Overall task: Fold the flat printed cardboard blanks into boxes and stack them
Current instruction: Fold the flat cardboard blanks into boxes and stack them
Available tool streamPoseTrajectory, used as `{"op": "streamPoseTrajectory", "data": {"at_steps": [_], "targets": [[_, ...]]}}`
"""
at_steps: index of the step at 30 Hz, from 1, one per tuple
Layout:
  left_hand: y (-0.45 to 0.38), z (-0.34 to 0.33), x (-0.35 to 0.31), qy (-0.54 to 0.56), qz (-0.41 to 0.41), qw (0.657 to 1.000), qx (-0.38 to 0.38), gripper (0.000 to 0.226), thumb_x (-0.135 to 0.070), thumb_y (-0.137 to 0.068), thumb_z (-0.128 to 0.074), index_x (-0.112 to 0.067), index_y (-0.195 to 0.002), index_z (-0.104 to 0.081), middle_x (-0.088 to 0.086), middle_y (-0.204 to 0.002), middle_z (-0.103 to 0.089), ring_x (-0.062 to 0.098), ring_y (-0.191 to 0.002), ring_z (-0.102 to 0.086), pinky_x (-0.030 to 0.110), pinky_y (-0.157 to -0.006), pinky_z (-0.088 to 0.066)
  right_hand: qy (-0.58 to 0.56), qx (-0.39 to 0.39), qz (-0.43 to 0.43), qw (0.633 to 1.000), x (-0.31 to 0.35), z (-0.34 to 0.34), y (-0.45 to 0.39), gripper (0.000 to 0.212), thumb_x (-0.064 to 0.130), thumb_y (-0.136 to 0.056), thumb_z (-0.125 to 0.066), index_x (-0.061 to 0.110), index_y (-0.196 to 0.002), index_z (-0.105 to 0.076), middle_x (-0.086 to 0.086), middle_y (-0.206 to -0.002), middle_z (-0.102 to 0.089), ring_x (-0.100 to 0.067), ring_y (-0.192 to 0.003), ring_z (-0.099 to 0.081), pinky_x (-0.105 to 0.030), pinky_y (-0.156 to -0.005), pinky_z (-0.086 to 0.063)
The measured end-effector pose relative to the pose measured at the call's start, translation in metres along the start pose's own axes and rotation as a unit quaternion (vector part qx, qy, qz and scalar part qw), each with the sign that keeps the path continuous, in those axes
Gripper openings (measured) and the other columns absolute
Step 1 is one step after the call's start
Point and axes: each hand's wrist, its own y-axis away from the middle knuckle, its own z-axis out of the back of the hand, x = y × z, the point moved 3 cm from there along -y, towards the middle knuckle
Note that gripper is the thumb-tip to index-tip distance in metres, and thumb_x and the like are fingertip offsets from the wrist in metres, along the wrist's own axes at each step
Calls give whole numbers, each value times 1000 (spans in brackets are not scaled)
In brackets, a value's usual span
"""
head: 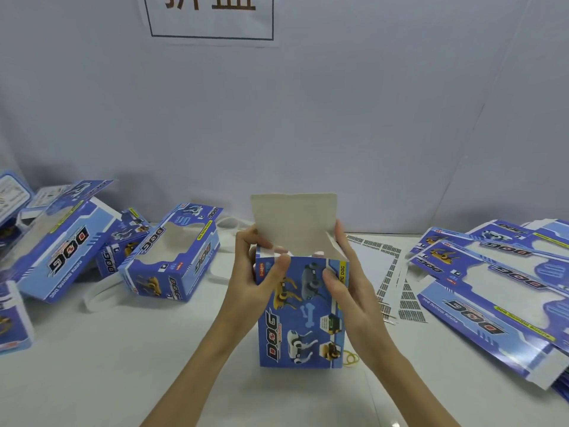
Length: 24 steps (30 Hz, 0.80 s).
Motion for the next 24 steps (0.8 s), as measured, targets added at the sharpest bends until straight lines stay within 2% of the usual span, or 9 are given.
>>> {"op": "streamPoseTrajectory", "data": {"at_steps": [4, 6, 9, 13, 15, 18, 20, 21, 24], "targets": [[1, -4, 0, -41, -58, 997, -8, 38, -25, -96, -71, -23, -119, -40, -28, -111, -63, 9, -104, -73, 22, -70, -62, 88, -23, 43, 995, 2, 7, 0, 59, 37, -105, -55, 44, -160, -35, 13, -164, -40, -23, -150, -44, -60, -104, -55], [-1, -5, -2, -70, -79, 994, -23, 58, -20, -91, -76, -12, -130, -34, -30, -117, -60, 8, -109, -70, 19, -76, -60, 74, -34, 48, 996, 1, 10, 1, 50, 37, -104, -59, 36, -151, -45, 9, -154, -51, -27, -141, -52, -66, -99, -54], [-4, -1, -4, -112, -111, 987, -17, 74, -21, -87, -81, 3, -141, -36, -30, -128, -54, 3, -123, -60, 15, -85, -56, 68, -45, 47, 996, -1, 12, 1, 35, 32, -103, -58, 31, -137, -51, 3, -157, -45, -31, -145, -46, -65, -94, -57], [1, 2, -2, -121, -88, 988, 34, 59, -50, -86, -72, -10, -125, -52, 3, -135, -52, 19, -135, -51, 33, -81, -63, 13, -40, 30, 999, -3, 7, 2, 37, 33, -102, -56, 29, -138, -51, 3, -160, -40, -30, -150, -42, -49, -85, -65], [2, 0, -3, -104, -63, 992, 16, 65, -69, -88, -65, -15, -123, -54, 5, -135, -53, 25, -137, -51, 40, -80, -64, -10, -31, 13, 999, -4, 5, 3, 41, 45, -100, -60, 38, -140, -50, 7, -154, -47, -30, -145, -50, -43, -82, -66], [1, -2, 0, -76, -41, 996, 10, 57, -66, -89, -65, -20, -122, -55, 3, -135, -54, 32, -135, -54, 53, -82, -64, -9, 26, -5, 1000, -7, 5, 5, 69, 52, -101, -63, 47, -159, -27, 15, -148, -55, -23, -140, -57, -37, -86, -64], [-1, -1, 1, -71, -44, 996, -26, 42, -59, -93, -65, -27, -118, -58, 3, -129, -59, 33, -124, -62, 59, -81, -62, 56, 77, -35, 995, -13, 8, 6, 82, 45, -103, -63, 52, -163, -7, 23, -150, -53, -15, -138, -58, -35, -92, -62], [-2, 2, 1, -69, -42, 995, -58, 39, -60, -93, -64, -29, -116, -59, 2, -125, -61, 31, -117, -66, 62, -82, -60, 92, 109, -60, 988, -18, 10, 5, 83, 43, -103, -64, 54, -163, -6, 24, -150, -54, -12, -135, -61, -35, -94, -62], [-8, 17, 7, -27, 11, 986, -162, 53, -78, -82, -65, -36, -114, -59, 9, -121, -64, 32, -109, -67, 67, -91, -54, 164, 194, -146, 956, -35, 18, 8, 75, 57, -95, -71, 55, -155, -26, 16, -140, -65, -10, -124, -67, -39, -98, -61]]}}
